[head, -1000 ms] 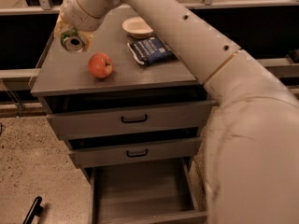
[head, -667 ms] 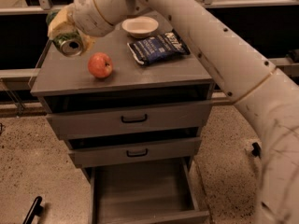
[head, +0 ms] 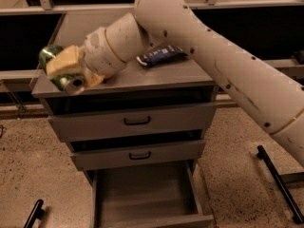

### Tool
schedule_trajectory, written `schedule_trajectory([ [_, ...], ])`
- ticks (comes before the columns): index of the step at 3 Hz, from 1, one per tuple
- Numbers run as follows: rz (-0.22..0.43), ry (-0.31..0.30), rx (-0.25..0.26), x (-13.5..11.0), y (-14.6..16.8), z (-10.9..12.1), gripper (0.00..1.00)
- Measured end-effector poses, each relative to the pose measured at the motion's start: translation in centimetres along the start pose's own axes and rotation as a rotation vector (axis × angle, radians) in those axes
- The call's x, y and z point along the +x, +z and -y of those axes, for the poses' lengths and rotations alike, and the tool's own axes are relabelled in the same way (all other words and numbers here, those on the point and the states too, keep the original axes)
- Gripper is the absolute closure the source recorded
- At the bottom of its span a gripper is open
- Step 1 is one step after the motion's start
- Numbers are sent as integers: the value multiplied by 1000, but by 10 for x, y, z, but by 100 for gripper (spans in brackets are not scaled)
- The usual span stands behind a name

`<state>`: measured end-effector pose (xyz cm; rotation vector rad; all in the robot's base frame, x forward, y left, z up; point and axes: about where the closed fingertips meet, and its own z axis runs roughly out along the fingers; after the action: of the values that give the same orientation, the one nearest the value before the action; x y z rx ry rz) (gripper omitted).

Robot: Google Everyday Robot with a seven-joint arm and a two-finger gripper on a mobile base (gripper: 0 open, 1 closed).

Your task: Place green can into bottom drawer

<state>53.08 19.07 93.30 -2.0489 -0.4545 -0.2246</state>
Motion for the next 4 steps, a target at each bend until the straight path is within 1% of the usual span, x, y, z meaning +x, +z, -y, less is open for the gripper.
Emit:
schedule_trajectory([
  [1, 50, -37, -165, -54, 9, -40, 100],
  [2, 69, -34, -503, -106, 10, -118, 100],
  [3, 59, -9, -684, -129, -4, -165, 100],
  [4, 57, 7, -708, -135, -5, -179, 100],
])
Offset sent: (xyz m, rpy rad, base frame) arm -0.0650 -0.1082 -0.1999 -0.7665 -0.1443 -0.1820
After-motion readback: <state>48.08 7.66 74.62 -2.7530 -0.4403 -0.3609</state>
